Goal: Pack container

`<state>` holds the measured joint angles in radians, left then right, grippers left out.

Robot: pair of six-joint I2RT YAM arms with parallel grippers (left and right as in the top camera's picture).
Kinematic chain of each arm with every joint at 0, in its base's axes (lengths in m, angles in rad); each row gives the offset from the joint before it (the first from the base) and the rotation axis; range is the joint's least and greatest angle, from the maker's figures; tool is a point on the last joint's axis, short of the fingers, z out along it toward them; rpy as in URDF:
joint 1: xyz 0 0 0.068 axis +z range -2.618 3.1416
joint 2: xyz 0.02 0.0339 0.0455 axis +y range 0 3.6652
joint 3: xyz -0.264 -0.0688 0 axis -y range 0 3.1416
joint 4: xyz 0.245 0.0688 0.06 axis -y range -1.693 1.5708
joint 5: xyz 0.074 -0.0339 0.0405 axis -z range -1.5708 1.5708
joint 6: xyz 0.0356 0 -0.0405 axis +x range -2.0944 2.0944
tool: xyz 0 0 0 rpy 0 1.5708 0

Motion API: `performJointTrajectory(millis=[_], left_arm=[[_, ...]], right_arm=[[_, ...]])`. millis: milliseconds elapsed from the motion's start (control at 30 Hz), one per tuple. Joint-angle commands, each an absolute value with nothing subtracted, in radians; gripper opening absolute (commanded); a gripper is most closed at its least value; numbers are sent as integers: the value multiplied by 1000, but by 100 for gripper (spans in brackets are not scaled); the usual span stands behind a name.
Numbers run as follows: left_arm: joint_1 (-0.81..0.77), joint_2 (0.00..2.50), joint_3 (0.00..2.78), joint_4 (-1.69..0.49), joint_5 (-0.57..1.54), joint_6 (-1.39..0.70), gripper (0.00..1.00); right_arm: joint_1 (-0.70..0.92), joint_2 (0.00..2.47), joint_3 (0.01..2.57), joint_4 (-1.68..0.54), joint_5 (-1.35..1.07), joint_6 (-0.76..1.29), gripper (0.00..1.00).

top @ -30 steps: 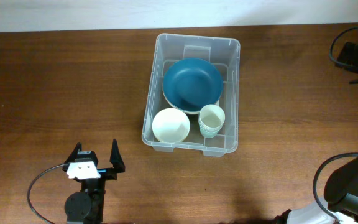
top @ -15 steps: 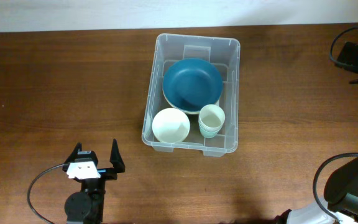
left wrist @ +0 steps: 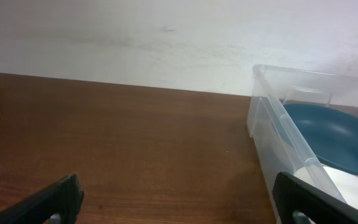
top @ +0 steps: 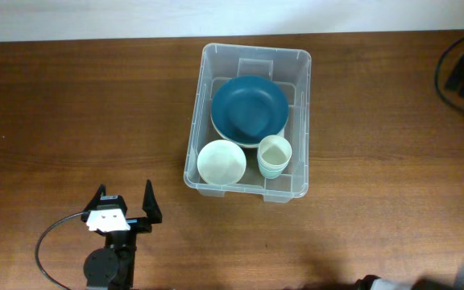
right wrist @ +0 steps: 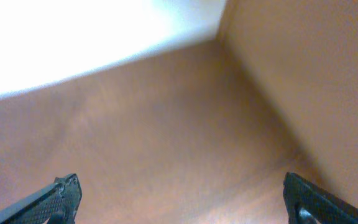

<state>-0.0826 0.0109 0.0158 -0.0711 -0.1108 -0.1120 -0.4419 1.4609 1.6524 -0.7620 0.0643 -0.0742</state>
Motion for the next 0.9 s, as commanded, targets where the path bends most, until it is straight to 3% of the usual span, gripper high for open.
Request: performJointTrajectory(millis=[0,400,567,667,867], left_arm=[[-78,5,10,-72,-101,-96,100],[-78,5,10,-72,-101,-96,100],[-78,5,10,-72,-101,-96,100],[-78,5,10,-72,-101,-96,100],[-78,5,10,-72,-101,-96,100]], right_arm=[[-373,1206,1670,-760,76,-63,99],[-74,752,1655,-976,141,-70,99],[-6,540,1473,-1057,84,-70,99],[-5,410,1280,-971,75,-70,99],[-8,280,785,-533,57,-70,99]])
